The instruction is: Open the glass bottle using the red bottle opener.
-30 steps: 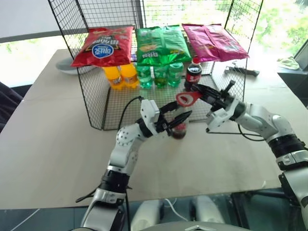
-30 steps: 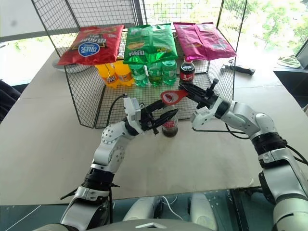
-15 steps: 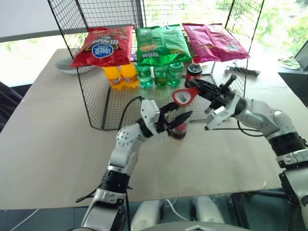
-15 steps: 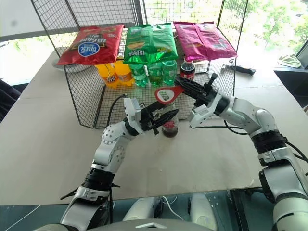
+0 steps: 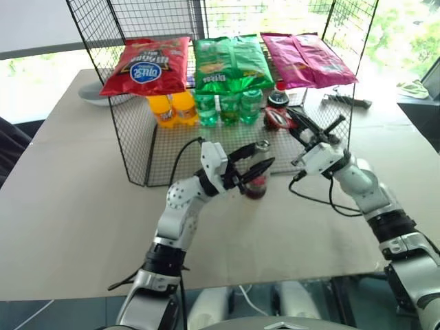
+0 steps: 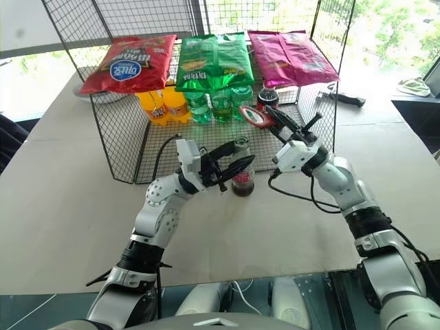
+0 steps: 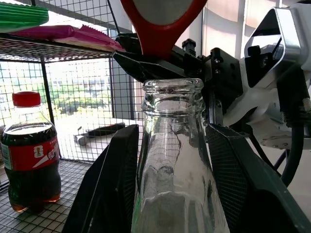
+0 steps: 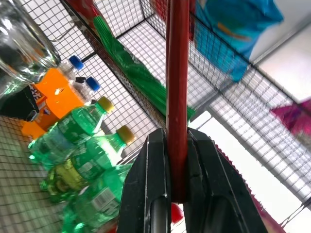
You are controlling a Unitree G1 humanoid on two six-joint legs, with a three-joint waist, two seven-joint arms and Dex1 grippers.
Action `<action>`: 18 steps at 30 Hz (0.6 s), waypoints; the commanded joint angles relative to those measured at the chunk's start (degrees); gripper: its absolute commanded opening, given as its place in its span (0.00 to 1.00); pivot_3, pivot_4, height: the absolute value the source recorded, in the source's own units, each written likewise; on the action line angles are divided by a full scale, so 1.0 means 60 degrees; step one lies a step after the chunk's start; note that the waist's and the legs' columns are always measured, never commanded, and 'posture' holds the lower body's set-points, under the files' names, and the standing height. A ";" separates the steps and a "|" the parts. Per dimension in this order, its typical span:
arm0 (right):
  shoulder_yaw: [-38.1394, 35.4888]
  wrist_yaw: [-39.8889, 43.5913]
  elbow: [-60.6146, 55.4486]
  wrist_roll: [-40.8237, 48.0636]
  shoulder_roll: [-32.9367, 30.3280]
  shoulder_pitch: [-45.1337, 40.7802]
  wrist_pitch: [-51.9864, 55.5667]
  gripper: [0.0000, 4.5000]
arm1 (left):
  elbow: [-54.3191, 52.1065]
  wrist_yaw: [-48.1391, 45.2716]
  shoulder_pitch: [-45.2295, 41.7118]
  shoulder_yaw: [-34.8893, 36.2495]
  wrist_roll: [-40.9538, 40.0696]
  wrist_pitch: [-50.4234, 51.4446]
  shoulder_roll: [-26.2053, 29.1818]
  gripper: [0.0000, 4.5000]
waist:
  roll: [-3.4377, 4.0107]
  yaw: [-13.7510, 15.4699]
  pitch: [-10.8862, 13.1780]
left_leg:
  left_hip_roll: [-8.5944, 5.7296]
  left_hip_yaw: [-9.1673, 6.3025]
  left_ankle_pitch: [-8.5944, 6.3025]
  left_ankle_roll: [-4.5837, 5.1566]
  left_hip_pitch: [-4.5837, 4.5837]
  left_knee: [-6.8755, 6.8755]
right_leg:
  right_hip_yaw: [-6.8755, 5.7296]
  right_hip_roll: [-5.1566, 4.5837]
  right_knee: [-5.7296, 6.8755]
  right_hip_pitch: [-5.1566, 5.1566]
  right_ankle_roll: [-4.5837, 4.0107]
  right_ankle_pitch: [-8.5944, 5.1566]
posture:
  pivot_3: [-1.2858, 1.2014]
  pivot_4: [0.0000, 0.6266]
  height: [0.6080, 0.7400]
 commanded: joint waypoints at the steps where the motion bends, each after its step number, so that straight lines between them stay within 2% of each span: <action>1: -0.0220 0.0824 -0.0731 0.1652 0.0448 0.0387 0.0931 0.00 | 0.0006 0.0133 0.0132 -0.0007 0.0154 0.0145 0.0078 0.47 | 0.0004 0.0001 0.0003 | 0.0000 -0.0001 0.0000 0.0000 -0.0001 -0.0002 | -0.0001 0.0000 0.0001 -0.0001 0.0000 0.0000 | 0.52 0.24 1.00; 6: -0.0446 0.1337 -0.1121 0.2184 0.0937 0.0861 0.1750 0.00 | -0.0060 0.0087 0.0157 -0.0007 0.0046 0.0288 0.0124 0.47 | 0.0010 0.0004 0.0006 | -0.0002 -0.0002 0.0000 0.0000 0.0000 -0.0001 | -0.0002 -0.0001 0.0001 -0.0001 0.0001 0.0001 | 0.52 0.24 1.00; 7: -0.0462 0.1417 -0.1186 0.2169 0.0977 0.0927 0.1812 0.00 | -0.0074 0.0098 0.0160 -0.0008 0.0042 0.0298 0.0121 0.61 | 0.0013 0.0003 0.0008 | -0.0002 -0.0004 0.0000 0.0000 0.0000 -0.0002 | -0.0004 -0.0001 0.0001 -0.0001 0.0001 0.0000 | 0.52 0.24 1.00; 8: -0.0476 0.1485 -0.1238 0.2129 0.1008 0.0981 0.1851 0.00 | -0.0079 0.0123 0.0159 -0.0006 0.0068 0.0293 0.0122 0.65 | 0.0018 0.0002 0.0011 | -0.0003 -0.0005 0.0000 0.0000 -0.0001 -0.0005 | -0.0005 0.0000 0.0001 -0.0003 0.0001 0.0000 | 0.52 0.24 1.00; 11: -0.0482 0.1657 -0.1280 0.1971 0.1064 0.1121 0.1845 0.00 | -0.0030 0.0190 0.0120 0.0003 0.0176 0.0233 0.0094 0.92 | 0.0023 0.0006 0.0027 | -0.0003 -0.0004 0.0000 0.0000 -0.0020 -0.0010 | -0.0004 0.0000 -0.0002 -0.0023 0.0001 0.0000 | 0.52 0.24 1.00; 12: -0.0490 0.1722 -0.1282 0.1928 0.1064 0.1152 0.1840 0.00 | -0.0028 0.0191 0.0112 0.0004 0.0188 0.0224 0.0073 0.98 | 0.0024 0.0006 0.0027 | -0.0004 -0.0004 0.0000 0.0000 -0.0032 -0.0011 | -0.0004 -0.0002 -0.0005 -0.0033 0.0001 0.0000 | 0.52 0.24 1.00; 18: -0.0683 0.1979 -0.1344 0.1994 0.1074 0.1339 0.1931 0.00 | -0.0188 0.0080 0.0221 0.0021 0.0151 0.0219 0.0128 0.99 | 0.0026 0.0005 0.0029 | -0.0004 -0.0004 0.0000 -0.0001 -0.0035 -0.0016 | -0.0005 -0.0002 -0.0013 -0.0036 0.0001 0.0000 | 0.52 0.24 1.00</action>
